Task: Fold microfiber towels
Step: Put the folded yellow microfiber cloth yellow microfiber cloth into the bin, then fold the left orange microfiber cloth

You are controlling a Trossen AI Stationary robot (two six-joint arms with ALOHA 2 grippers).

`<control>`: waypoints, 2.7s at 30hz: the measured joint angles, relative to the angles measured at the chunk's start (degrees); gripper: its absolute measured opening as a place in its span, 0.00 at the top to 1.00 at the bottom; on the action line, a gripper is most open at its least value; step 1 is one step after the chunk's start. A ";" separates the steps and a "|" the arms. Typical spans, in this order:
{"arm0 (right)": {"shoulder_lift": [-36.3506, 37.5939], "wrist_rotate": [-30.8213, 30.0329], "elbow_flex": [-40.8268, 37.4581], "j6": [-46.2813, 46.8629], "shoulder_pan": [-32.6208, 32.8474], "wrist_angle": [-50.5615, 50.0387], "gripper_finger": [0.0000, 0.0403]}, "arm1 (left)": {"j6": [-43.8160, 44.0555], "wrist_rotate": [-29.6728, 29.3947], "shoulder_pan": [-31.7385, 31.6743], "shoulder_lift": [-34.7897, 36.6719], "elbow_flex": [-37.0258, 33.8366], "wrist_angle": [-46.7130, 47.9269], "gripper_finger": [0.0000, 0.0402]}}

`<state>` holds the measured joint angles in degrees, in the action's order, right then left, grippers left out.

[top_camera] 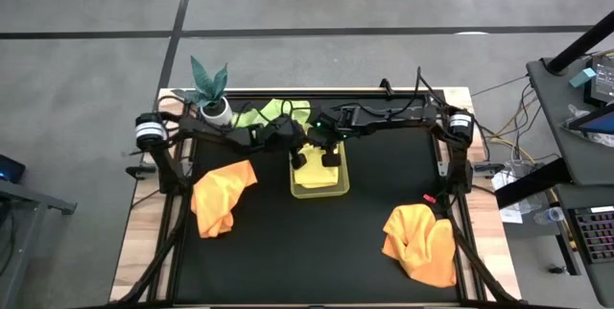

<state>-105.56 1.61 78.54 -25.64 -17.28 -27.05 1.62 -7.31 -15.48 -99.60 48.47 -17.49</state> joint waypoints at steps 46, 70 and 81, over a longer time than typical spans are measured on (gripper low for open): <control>3.17 2.25 -0.46 1.80 -0.06 -8.80 0.98 | 0.81 8.74 0.14 1.14 1.81 5.23 1.00; -0.77 -1.73 -0.79 1.65 -5.70 -0.04 0.98 | 0.97 10.31 0.47 -0.92 1.77 8.10 1.00; 5.32 -1.71 -0.63 4.08 -5.05 -5.25 0.98 | 0.97 10.32 0.99 4.75 2.08 8.28 1.00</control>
<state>-100.24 -0.10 77.92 -21.56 -22.33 -32.30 2.59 3.01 -14.49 -94.86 50.55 -9.22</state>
